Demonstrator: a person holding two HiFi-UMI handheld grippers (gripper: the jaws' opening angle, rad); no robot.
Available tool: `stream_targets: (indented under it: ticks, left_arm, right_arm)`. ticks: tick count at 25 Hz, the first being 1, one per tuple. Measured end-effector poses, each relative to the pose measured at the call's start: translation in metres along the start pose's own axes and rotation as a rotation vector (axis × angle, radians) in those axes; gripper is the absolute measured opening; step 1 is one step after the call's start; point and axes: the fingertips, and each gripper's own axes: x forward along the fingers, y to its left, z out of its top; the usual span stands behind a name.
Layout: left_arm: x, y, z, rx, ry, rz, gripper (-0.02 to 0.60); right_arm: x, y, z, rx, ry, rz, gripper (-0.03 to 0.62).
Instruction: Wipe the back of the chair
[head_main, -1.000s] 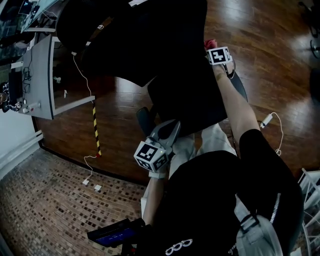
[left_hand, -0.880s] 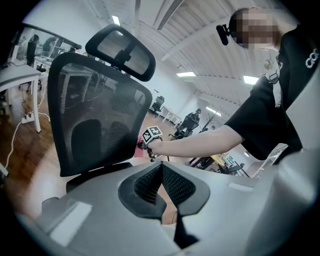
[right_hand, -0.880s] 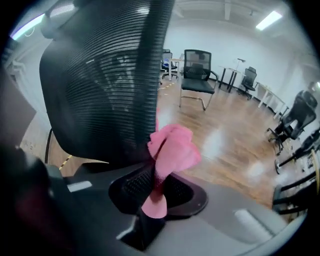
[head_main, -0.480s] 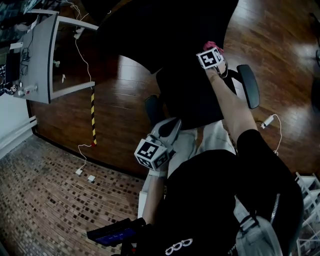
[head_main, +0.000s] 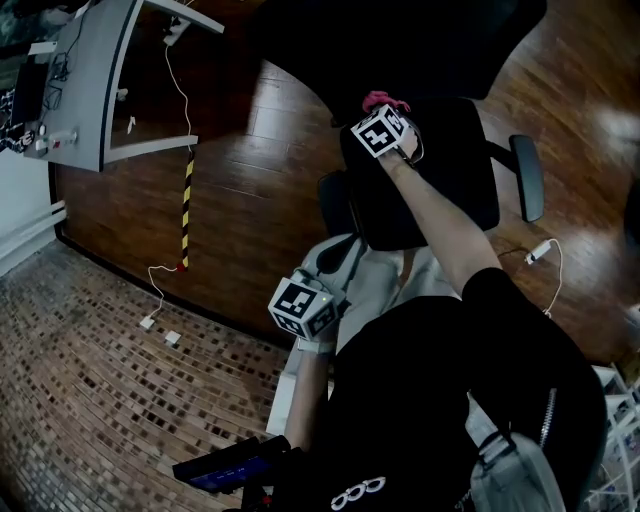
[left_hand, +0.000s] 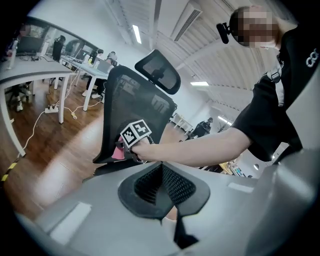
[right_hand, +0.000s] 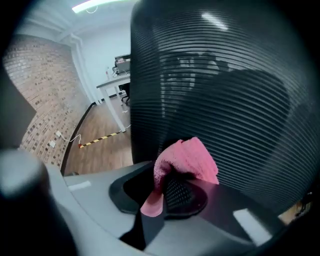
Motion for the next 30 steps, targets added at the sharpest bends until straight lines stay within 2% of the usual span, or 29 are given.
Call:
stream_targets:
  ticks: [9,13,16,19,21,24,30]
  left_arm:
    - [-0.025,0.024,-0.001,-0.038,-0.034,0.030,-0.015]
    - [-0.025,0.028,-0.002,-0.045,-0.035,0.032,-0.015]
    - [-0.026,0.025,-0.004,-0.054,-0.030,0.027,-0.015]
    - [-0.025,0.021,-0.005,-0.056,-0.013,0.019,-0.015]
    - [-0.022,0.017,-0.007,-0.060,0.007,0.010,-0.015]
    - [-0.015,0.014,-0.012,-0.067,0.031,-0.001,-0.015]
    - [0.006,0.002,-0.008,-0.074,0.049,-0.033,-0.015]
  right_arm:
    - [0.015,0.071,0.027,-0.076,-0.021,0.100,0.048]
    - [0.025,0.101,0.032,-0.132,-0.040,0.207,0.048]
    - [0.026,0.130,0.034,-0.216,-0.061,0.309,0.048]
    - [0.033,0.142,0.026,-0.272,-0.039,0.357,0.048]
    - [0.039,0.132,0.019,-0.257,-0.020,0.337,0.048]
    - [0.043,0.102,0.004,-0.169,0.007,0.280,0.048]
    - [0.040,0.018,-0.037,-0.017,0.089,0.134,0.049]
